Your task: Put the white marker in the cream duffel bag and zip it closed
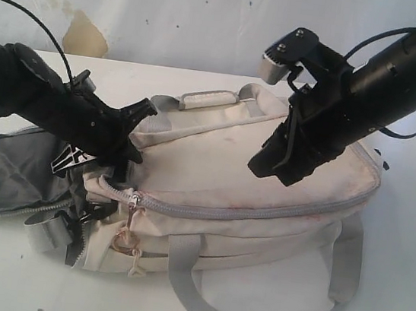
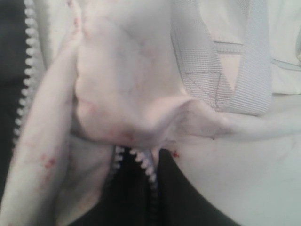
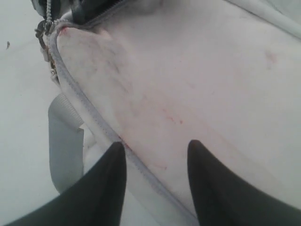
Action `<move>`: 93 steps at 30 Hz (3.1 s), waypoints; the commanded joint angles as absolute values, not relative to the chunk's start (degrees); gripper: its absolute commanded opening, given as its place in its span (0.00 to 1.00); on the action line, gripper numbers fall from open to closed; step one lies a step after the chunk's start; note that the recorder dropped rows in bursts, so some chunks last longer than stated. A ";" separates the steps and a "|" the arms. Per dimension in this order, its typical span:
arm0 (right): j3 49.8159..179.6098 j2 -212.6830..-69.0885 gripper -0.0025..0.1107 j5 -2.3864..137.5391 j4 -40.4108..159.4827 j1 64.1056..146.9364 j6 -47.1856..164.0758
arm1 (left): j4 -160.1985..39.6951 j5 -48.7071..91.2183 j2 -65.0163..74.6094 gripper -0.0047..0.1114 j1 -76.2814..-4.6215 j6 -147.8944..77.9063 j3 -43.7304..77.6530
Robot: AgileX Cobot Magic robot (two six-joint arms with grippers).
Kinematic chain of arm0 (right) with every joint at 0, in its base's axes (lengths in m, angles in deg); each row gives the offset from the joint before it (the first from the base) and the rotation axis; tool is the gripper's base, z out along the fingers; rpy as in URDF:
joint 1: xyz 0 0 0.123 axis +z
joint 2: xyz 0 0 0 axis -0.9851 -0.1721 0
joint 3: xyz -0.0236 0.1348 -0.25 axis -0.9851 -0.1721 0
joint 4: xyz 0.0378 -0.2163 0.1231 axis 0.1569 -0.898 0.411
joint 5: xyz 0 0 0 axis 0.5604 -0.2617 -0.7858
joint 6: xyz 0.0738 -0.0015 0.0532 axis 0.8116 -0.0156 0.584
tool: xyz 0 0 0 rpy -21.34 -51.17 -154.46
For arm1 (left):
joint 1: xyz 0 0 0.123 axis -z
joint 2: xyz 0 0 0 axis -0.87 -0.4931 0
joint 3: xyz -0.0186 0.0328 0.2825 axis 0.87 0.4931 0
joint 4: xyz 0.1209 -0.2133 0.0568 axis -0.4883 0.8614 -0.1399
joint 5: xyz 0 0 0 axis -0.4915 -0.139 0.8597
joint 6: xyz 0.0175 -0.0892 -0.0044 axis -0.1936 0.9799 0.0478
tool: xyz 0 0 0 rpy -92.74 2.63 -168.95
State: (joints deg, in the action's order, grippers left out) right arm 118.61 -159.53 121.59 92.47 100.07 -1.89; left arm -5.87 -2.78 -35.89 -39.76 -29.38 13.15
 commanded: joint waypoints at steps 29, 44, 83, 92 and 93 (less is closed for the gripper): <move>118.35 -160.77 0.58 115.99 95.17 109.05 -5.54 | 10.29 -13.42 -28.21 0.04 -47.85 -31.45 12.84; 118.35 -167.12 0.68 106.09 94.42 112.48 -6.90 | 36.39 -20.75 -28.21 0.04 -51.97 -37.11 12.84; 118.35 -171.31 0.02 108.17 65.12 116.47 27.73 | 39.05 -11.00 -28.21 0.04 -59.12 -41.95 12.84; 118.35 -170.92 0.02 109.63 65.23 115.41 26.98 | 34.74 -9.55 -28.21 0.12 -59.34 -46.75 12.84; 118.35 -170.92 0.02 109.63 65.35 115.41 26.97 | 34.74 -10.08 -28.21 0.19 -59.34 -47.95 12.84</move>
State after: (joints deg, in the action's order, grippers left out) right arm 119.59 -170.80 99.99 68.64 116.77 27.52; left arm 30.52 -17.73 -29.12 -56.73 -45.16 13.78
